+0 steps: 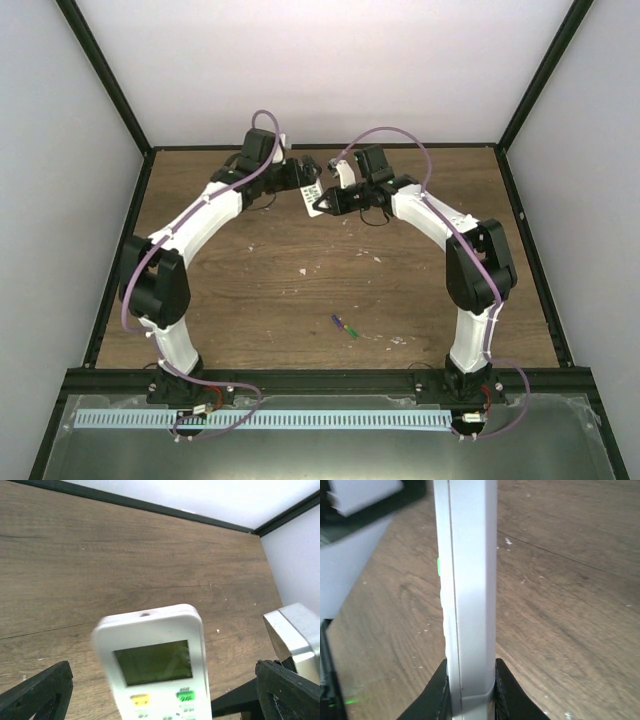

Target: Load the batteries into the remote control

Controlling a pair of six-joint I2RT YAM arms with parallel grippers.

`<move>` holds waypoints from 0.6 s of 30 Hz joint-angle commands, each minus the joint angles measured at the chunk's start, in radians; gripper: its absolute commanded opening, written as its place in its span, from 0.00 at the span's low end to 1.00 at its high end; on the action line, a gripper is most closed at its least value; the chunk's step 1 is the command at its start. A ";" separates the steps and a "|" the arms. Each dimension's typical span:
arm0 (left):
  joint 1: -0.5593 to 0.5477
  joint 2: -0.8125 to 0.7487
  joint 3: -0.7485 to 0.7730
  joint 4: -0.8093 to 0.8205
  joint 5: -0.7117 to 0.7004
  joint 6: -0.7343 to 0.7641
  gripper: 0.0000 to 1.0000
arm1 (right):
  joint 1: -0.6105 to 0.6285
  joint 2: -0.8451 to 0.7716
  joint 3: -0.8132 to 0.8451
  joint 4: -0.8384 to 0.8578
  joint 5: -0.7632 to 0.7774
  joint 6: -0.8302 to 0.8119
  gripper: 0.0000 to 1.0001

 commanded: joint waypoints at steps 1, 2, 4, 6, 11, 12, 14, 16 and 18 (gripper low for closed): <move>0.081 -0.099 -0.033 0.023 -0.005 -0.059 1.00 | 0.002 -0.006 0.049 -0.047 0.123 -0.056 0.10; 0.105 -0.117 -0.047 0.026 -0.004 -0.078 1.00 | 0.003 -0.011 0.046 -0.055 0.142 -0.071 0.10; 0.145 -0.149 -0.063 0.019 -0.009 -0.103 1.00 | 0.004 -0.021 0.039 -0.070 0.187 -0.108 0.08; 0.174 -0.158 -0.058 -0.006 0.008 -0.127 1.00 | 0.005 -0.041 0.027 -0.075 0.256 -0.151 0.06; 0.206 -0.167 -0.037 -0.025 0.080 -0.204 1.00 | 0.084 -0.149 -0.069 0.052 0.618 -0.411 0.05; 0.208 -0.169 -0.037 -0.017 0.097 -0.221 1.00 | 0.106 -0.174 -0.111 0.111 0.685 -0.464 0.05; 0.211 -0.170 -0.046 0.012 0.134 -0.261 1.00 | 0.146 -0.206 -0.185 0.222 0.816 -0.578 0.05; 0.213 -0.168 -0.059 0.043 0.172 -0.307 1.00 | 0.182 -0.222 -0.246 0.329 0.932 -0.662 0.05; 0.214 -0.167 -0.073 0.076 0.199 -0.351 1.00 | 0.218 -0.226 -0.313 0.453 1.038 -0.759 0.03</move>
